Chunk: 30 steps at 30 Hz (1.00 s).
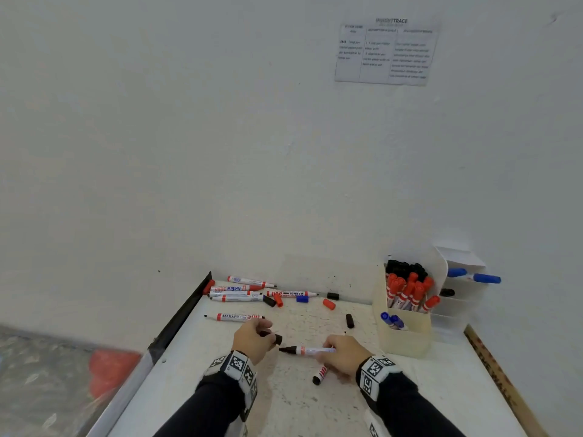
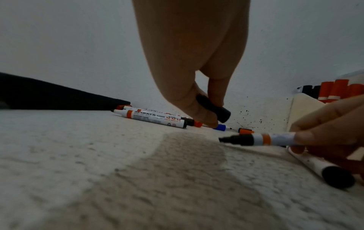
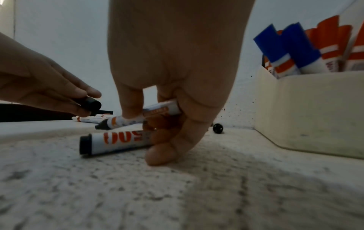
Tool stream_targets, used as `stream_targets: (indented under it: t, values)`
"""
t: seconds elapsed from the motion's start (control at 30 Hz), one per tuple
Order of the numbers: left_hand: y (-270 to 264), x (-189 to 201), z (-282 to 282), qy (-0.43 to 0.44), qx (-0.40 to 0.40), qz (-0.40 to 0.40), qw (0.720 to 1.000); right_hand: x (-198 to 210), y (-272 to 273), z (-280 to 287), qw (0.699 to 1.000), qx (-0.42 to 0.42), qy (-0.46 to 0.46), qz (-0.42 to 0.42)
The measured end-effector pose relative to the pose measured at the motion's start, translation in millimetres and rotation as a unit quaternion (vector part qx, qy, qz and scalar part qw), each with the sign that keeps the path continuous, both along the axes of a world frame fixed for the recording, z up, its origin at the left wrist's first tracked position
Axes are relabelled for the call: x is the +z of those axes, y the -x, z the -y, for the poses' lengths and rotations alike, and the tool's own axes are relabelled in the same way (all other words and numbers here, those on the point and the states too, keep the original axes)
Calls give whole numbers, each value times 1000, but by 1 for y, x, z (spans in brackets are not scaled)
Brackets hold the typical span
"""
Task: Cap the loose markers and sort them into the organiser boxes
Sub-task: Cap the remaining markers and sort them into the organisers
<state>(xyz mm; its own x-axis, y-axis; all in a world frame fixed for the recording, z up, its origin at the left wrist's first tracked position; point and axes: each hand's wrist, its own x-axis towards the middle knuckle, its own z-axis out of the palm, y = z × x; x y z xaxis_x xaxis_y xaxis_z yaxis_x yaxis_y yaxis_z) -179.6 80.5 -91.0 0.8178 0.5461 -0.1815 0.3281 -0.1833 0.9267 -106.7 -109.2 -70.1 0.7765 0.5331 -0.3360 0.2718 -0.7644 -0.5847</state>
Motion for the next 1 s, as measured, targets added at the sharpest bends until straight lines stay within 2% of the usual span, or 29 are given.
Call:
stream_targets:
  t: [0.17,0.4,0.6,0.87,0.93,1.0]
  values:
    - [1,2,-2,10,12,4,1000,3,-1,-11,997,-2,-67,39]
    - [8,-13,-30,-30,80,-30,996,-2,1,-30,995,33,-64,75]
    - [4,-21,-41,47,91,-1,995,-1,-3,-28,987,48,-87,124]
    - [1,-12,-30,163,75,53,982,2,-4,-21,987,79,-84,112]
    - [2,-7,-26,181,46,48,981,1,-3,-21,987,97,-60,113]
    - [3,-4,-20,154,-14,16,988,0,-1,-22,986,105,-52,116]
